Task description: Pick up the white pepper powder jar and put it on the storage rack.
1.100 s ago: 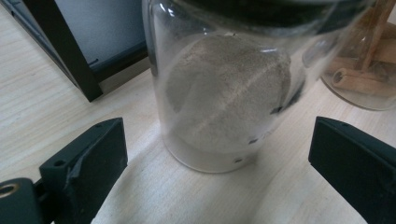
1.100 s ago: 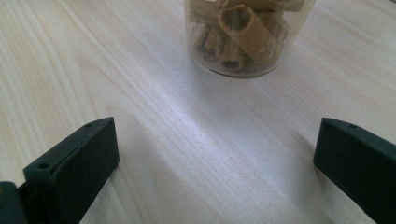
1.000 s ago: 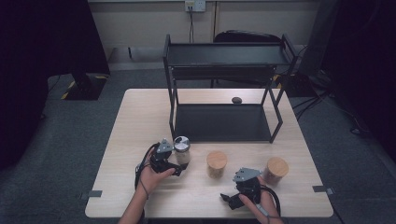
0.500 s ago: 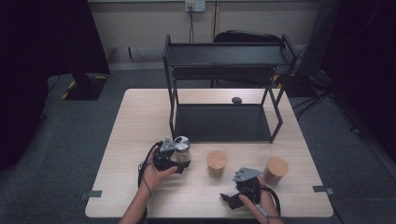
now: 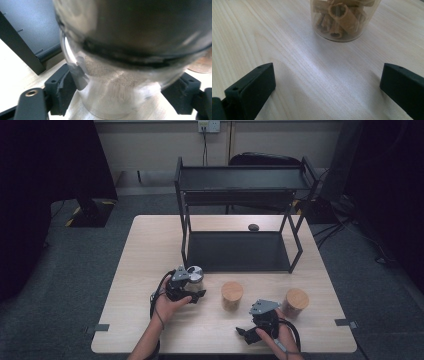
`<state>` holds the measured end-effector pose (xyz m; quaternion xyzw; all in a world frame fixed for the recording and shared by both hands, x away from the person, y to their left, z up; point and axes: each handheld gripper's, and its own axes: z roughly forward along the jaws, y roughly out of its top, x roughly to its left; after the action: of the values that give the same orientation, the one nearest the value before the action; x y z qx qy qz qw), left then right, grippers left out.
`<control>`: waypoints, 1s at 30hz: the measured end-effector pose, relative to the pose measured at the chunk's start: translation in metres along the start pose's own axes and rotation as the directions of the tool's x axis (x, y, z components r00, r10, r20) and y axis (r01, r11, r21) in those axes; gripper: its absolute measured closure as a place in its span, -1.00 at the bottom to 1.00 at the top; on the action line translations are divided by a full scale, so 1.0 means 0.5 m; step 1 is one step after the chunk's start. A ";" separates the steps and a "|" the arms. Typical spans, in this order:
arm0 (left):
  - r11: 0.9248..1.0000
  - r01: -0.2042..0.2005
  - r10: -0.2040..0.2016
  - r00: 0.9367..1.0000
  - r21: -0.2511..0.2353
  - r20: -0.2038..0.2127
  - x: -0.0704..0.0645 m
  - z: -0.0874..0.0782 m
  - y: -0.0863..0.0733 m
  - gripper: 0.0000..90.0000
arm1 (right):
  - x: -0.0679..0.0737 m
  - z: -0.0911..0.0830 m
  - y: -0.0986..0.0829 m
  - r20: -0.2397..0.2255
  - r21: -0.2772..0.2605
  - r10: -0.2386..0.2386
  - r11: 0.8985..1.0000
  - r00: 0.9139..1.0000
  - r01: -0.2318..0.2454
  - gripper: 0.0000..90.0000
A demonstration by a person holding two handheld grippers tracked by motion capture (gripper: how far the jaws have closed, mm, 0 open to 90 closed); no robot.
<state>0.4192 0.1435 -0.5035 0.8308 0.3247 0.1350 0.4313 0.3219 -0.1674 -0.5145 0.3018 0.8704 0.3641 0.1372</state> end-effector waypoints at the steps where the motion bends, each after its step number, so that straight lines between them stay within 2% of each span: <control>1: 1.000 -0.002 0.002 1.000 0.001 -0.002 0.000 0.000 0.000 -0.52 | 0.000 0.000 0.000 0.000 0.000 0.000 1.000 1.000 0.000 -1.00; 7: 1.000 -0.016 0.016 1.000 -0.007 -0.012 0.004 0.001 0.000 -0.36 | 0.000 0.000 0.000 0.000 0.000 0.000 1.000 1.000 0.000 -1.00; 17: 0.999 -0.048 0.048 0.999 -0.004 -0.024 0.000 0.001 0.003 -0.33 | 0.000 0.000 0.000 0.000 0.000 0.000 1.000 1.000 0.000 -1.00; 30: 0.999 -0.042 0.043 0.999 0.008 -0.022 -0.001 0.007 0.014 -0.32 | 0.000 0.000 0.000 0.000 0.000 -0.001 1.000 1.000 0.001 -1.00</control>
<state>0.4236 0.1381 -0.4998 0.8377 0.3122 0.1521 0.4215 0.3219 -0.1675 -0.5145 0.3015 0.8705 0.3640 0.1373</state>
